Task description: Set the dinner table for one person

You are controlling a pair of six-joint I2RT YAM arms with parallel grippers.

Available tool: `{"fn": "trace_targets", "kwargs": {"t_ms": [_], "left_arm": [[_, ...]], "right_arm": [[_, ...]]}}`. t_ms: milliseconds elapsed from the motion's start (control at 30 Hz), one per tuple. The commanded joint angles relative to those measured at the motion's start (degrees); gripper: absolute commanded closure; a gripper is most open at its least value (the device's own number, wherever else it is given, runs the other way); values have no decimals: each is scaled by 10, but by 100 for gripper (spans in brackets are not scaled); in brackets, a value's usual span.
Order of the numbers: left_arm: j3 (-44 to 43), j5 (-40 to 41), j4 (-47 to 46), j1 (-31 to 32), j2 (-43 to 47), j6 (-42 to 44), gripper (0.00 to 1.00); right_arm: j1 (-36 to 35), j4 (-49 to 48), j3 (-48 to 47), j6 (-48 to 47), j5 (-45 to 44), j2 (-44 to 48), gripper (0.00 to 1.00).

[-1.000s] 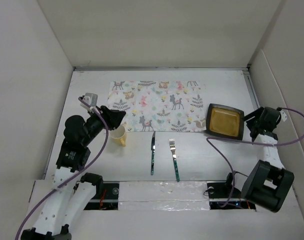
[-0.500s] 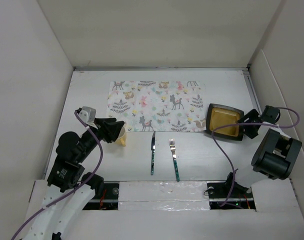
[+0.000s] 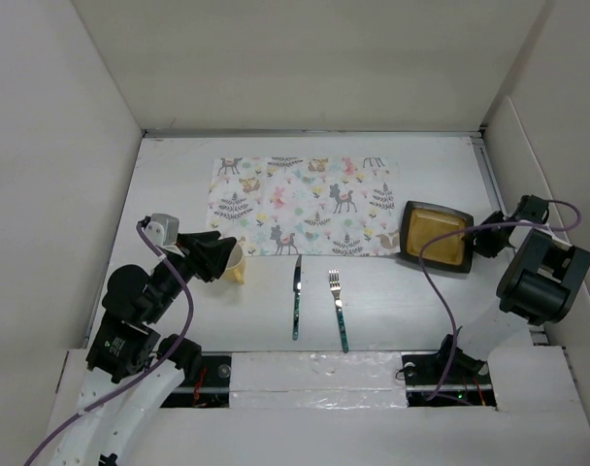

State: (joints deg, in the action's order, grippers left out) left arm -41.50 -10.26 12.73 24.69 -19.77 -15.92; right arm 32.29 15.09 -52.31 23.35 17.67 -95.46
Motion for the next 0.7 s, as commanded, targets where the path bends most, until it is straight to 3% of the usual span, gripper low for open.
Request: {"fn": "trace_targets", "kwargs": {"t_ms": [0, 67, 100, 167, 200, 233, 367, 500, 667], "left_arm": [[-18, 7, -18, 3, 10, 4, 58], [-18, 9, -16, 3, 9, 4, 58], [-18, 9, -16, 3, 8, 4, 58], [-19, 9, -16, 3, 7, 4, 58], [-19, 10, -15, 3, 6, 4, 58], [-18, 11, -14, 3, 4, 4, 58], [-19, 11, -13, 3, 2, 3, 58], [-17, 4, -15, 3, -5, 2, 58], [-17, 5, -16, 3, -18, 1, 58]], "right_arm": [[4, 49, -37, -30, 12, -18, 59], [9, 56, -44, -38, 17, -25, 64], [9, 60, -47, -44, 23, -28, 78], [15, 60, -46, -44, 27, -29, 83], [21, 58, -44, -40, 26, -26, 98], [21, 52, -40, -37, 22, -23, 100], [62, 4, 19, -9, 22, 38, 100], [67, -69, 75, 48, 20, 175, 100], [67, -119, 110, 99, 61, 171, 100]]}}
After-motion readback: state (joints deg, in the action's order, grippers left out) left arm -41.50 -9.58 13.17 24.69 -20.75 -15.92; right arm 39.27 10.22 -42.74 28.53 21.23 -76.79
